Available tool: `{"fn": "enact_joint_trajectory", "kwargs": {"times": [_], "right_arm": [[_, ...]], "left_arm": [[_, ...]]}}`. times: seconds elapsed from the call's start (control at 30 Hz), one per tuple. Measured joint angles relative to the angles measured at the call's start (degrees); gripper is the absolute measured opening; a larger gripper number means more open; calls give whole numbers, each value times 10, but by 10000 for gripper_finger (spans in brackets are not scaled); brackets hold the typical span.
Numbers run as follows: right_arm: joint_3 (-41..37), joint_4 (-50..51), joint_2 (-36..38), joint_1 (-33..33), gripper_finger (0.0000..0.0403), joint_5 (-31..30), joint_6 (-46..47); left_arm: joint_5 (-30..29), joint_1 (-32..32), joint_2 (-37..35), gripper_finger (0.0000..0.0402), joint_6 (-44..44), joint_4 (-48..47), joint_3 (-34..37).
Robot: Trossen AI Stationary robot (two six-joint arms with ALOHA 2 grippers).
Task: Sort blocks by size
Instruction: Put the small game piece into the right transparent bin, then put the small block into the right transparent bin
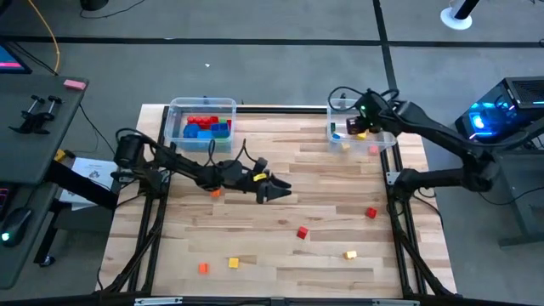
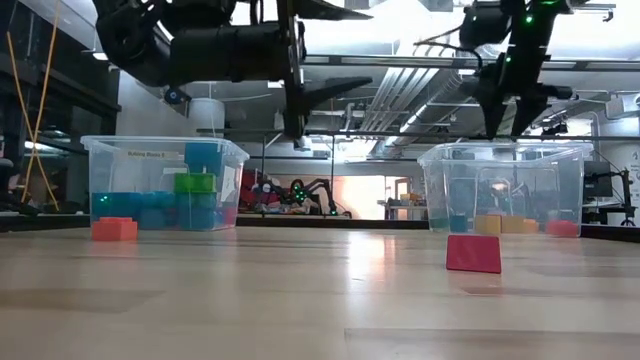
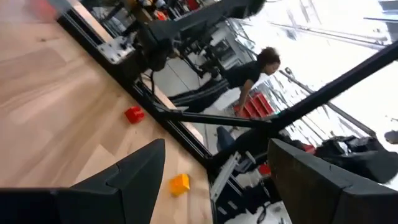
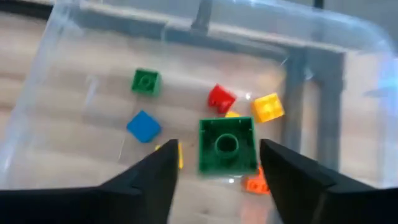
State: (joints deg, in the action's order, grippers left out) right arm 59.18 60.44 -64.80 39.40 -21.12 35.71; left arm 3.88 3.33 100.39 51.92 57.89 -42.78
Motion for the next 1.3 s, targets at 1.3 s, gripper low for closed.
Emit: {"fn": "enact_joint_trajectory", "kwargs": {"times": [1.3], "right_arm": [[0, -380, -315, -653, 319, 231, -199]], "left_arm": [[248, -90, -22, 268, -30, -56, 0]]}}
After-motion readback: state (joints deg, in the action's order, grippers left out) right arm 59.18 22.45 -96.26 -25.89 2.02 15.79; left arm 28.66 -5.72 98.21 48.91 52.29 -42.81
